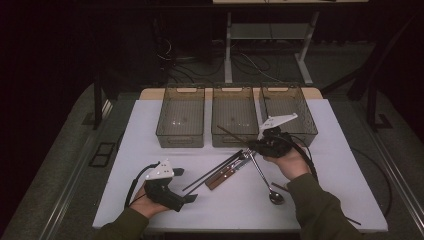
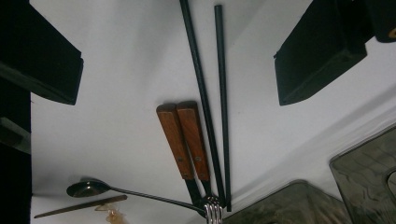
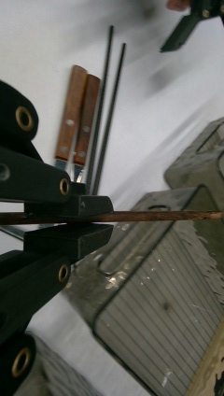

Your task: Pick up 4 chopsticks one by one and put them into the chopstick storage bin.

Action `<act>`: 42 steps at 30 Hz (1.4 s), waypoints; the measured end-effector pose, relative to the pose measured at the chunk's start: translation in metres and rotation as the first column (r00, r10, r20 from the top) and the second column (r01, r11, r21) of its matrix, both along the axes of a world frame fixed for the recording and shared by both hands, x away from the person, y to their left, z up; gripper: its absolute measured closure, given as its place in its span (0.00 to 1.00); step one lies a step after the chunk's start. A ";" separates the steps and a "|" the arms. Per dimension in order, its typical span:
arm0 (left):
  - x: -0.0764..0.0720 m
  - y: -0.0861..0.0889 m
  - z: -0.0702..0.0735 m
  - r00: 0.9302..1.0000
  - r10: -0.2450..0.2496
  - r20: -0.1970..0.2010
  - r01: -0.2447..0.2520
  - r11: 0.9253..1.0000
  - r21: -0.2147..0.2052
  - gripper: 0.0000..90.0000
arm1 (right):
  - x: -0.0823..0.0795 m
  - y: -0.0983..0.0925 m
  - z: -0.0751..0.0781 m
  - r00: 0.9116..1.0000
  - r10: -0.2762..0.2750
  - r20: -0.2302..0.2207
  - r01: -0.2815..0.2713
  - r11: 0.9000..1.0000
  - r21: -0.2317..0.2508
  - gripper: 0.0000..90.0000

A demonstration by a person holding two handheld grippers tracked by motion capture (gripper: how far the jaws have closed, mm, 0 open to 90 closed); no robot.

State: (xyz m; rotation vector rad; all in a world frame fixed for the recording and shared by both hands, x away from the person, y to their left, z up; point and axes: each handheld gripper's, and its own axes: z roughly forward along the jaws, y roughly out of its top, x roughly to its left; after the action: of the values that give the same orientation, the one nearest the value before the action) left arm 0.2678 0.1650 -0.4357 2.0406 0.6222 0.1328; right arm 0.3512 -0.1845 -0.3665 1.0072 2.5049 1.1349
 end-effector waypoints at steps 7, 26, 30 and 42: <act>0.000 0.000 0.000 1.000 -0.003 0.001 0.003 1.000 -0.002 0.00 | 0.018 0.022 0.010 1.000 0.005 -0.004 -0.006 1.000 -0.011 0.94; -0.001 0.000 0.001 1.000 -0.012 0.000 0.012 1.000 -0.009 0.00 | 0.066 0.082 0.032 0.999 -0.033 -0.016 0.033 0.999 -0.020 0.94; -0.001 0.000 0.002 1.000 -0.019 0.002 0.019 1.000 -0.010 0.00 | 0.076 0.097 0.032 0.999 -0.029 -0.019 0.028 0.999 -0.021 0.94; -0.001 -0.001 0.003 1.000 -0.024 0.007 0.025 1.000 -0.019 0.00 | 0.106 0.134 0.033 0.998 -0.057 -0.030 0.056 0.997 -0.055 0.94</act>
State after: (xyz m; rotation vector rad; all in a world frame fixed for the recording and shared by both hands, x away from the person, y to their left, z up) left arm 0.2670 0.1638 -0.4332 2.0282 0.5918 0.1191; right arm 0.4571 -0.0509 -0.3338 1.0822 2.5001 1.0368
